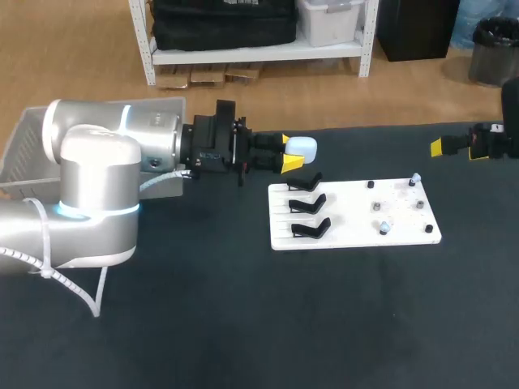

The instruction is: Pick up each earbud case from the left stands, insert the matching earbuds, close the lid, and place the case in the box.

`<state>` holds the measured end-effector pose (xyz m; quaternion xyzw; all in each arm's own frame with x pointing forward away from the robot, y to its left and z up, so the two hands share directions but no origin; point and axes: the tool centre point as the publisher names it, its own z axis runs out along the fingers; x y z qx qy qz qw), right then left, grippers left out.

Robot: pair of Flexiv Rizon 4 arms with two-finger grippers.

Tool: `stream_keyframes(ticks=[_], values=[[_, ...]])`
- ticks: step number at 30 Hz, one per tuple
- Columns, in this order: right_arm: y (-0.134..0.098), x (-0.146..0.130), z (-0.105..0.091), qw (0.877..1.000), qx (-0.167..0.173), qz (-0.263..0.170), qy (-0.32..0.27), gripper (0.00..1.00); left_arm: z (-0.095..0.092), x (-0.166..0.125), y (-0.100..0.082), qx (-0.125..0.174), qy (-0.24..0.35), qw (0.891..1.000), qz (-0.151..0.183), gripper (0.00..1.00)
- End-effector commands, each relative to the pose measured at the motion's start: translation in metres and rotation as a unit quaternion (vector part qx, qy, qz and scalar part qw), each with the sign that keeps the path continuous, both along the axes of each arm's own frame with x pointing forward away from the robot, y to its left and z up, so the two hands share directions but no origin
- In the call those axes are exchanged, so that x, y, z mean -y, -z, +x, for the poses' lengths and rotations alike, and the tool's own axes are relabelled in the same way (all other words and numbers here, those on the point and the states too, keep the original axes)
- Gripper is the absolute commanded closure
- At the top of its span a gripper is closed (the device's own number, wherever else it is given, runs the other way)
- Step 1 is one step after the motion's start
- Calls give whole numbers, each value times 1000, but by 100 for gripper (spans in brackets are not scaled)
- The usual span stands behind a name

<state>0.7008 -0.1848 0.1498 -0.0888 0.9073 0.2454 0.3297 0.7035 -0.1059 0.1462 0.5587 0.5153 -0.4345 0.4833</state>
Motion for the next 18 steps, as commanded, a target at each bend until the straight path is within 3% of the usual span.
stream_keyframes(ticks=[1,7,18], values=[[1,-2,1,1000,-5,3,-9,0,-12,7,7,-1,-11,1000,-14,100],[0,-21,-21,998,6,-29,-52,0,-16,22,13,-15,14,1000,-20,100],[-14,-54,-57,994,9,-2,-112,0,-18,35,15,-19,34,999,-32,100]])
